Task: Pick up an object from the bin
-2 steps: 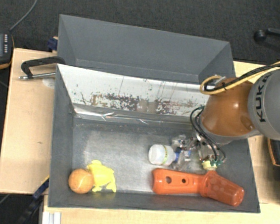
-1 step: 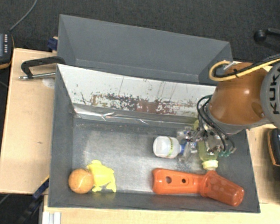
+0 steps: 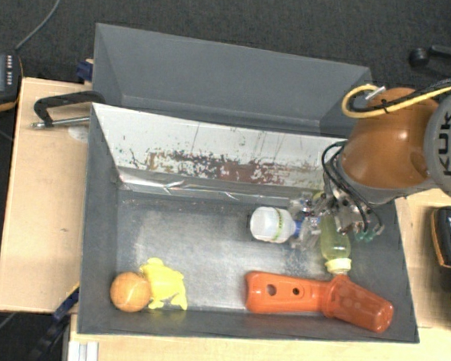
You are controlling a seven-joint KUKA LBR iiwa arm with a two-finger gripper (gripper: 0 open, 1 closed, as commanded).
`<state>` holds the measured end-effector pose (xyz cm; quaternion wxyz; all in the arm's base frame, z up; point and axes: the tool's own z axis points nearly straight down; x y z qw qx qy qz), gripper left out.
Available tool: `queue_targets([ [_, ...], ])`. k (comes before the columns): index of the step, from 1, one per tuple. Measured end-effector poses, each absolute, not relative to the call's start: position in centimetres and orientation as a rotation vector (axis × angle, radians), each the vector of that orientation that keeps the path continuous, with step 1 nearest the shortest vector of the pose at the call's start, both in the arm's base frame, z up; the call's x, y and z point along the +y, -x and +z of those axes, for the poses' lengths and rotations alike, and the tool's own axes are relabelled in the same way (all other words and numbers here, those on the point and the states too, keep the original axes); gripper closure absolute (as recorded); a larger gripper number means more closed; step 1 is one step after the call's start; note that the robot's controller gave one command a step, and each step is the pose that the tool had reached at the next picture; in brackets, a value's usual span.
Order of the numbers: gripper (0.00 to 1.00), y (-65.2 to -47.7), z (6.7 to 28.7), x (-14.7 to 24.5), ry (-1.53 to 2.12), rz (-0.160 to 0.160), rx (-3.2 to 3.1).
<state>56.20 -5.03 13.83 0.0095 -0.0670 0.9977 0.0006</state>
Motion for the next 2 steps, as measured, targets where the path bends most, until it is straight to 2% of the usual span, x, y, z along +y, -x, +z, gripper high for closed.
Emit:
queue_targets([
  [1,1.00,-55.3,15.6,-4.7,0.195,0.010,3.140],
  [2,1.00,-56.3,22.8,-5.0,0.175,0.004,3.118],
])
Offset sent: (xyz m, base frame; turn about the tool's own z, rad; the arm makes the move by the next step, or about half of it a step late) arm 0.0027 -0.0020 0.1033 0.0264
